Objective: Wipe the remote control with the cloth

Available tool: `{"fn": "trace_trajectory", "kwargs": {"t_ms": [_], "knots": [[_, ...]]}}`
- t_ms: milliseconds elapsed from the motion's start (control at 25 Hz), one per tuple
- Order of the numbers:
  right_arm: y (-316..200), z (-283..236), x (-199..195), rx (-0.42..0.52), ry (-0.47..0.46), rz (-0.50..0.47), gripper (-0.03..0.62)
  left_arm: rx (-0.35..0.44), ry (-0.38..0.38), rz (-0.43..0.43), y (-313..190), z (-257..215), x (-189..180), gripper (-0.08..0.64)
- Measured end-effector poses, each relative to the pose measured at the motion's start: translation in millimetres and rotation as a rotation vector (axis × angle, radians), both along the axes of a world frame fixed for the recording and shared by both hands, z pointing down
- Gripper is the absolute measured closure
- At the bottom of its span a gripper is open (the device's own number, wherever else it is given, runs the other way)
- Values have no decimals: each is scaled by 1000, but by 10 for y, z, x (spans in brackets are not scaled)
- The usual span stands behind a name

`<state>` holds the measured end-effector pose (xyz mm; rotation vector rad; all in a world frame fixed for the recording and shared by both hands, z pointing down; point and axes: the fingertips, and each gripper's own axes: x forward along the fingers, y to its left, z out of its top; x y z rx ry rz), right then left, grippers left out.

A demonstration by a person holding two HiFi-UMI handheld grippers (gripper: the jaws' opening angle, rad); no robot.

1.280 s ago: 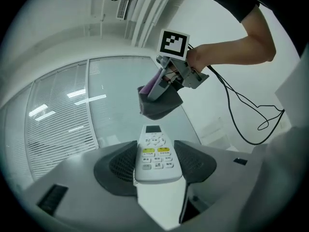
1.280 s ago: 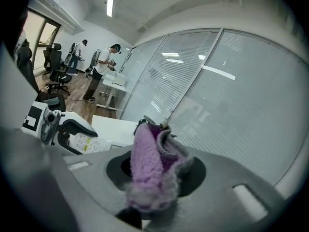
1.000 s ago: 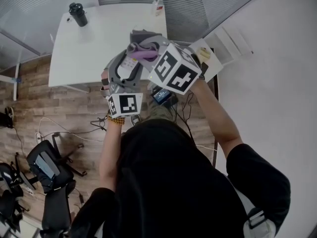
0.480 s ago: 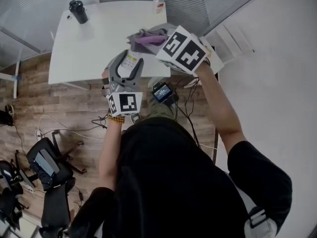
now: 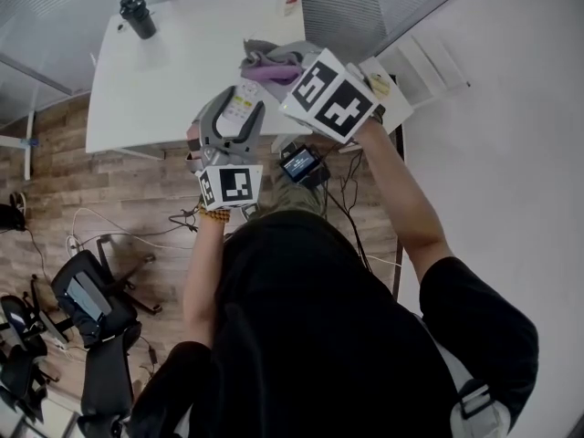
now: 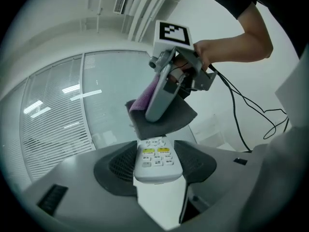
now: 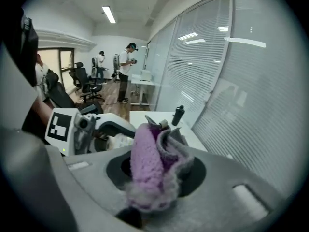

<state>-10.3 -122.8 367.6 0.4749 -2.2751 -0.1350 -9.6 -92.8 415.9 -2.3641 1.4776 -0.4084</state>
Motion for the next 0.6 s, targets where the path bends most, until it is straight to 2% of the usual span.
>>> {"fn": "trace_trajectory", "kwargs": {"t_ms": [80,160,240,320,360,440,600], "knots": [[294,85,-162,-75,-5,-93,522,-4,-1,3,-9,14,6,308],[495,76,-300,-169,-64,-169,522,-7,5,-1,-29,29,-28,308],[558,-37,-350,-273,-178,-205,522,-15,23,-11,-63,55,-69,308],[538,-194,-292,-346,-312,-199,522,-29,46,-24,-93,133,-77,308],[508,-265,-243,-351,-372,-184,522,-37,55,-30,-105,207,-83,308],[382,-365,-136,-294,-464,-129,522,-59,60,-41,-151,439,-125,308],[-37,-288,189,-126,-543,75,522,-122,74,-87,-344,875,-161,307]]}}
